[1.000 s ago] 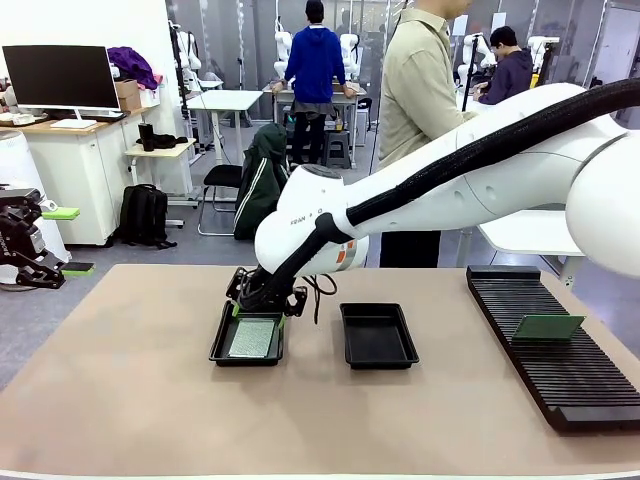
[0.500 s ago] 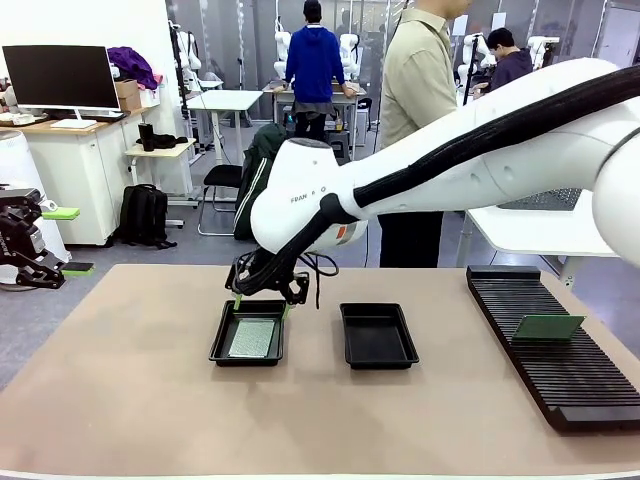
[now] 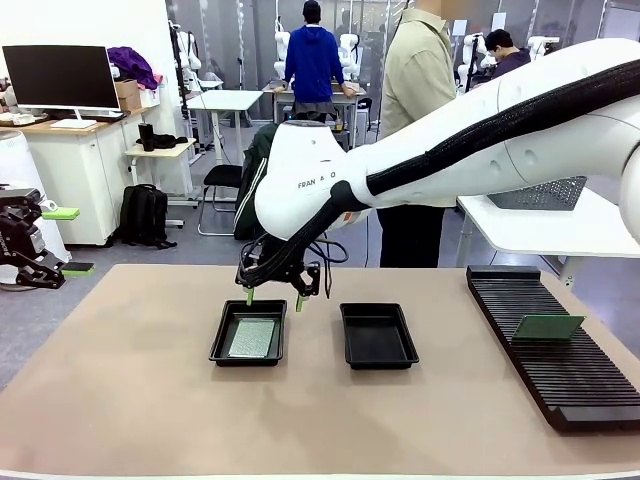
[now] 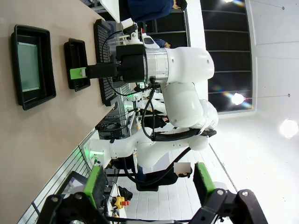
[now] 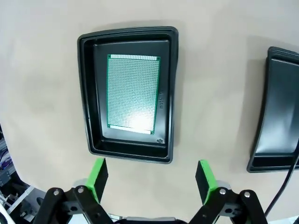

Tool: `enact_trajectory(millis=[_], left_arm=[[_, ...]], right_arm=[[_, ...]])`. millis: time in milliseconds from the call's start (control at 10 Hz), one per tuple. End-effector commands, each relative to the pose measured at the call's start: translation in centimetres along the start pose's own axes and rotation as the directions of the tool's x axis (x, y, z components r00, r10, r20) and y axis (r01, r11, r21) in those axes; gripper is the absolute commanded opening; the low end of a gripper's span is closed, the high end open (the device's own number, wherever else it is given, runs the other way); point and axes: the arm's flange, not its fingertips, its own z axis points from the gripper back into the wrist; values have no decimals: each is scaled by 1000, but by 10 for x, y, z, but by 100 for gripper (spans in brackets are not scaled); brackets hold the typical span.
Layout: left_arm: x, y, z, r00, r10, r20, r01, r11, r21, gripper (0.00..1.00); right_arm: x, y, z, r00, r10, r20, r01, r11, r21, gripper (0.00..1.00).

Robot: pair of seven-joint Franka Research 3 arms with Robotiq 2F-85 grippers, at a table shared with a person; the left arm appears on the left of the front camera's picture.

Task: Inspect and transfer BCBs to ESD trays.
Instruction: Pick up the Blank PCB from the PCB Rack and place it in the left ESD tray.

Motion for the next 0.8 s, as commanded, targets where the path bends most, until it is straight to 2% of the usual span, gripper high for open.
enact_trajectory(millis=[0,700], left_arm=[[0,-1,1,1000,-3,6,3,1000,1,100],[0,-1,1,1000,-3,6,3,1000,1,100]], right_arm=[[4,-5,5,1000,-17,-1,17,1000,-13,100],[0,0,0,1000,0,0,0,1000,0,100]])
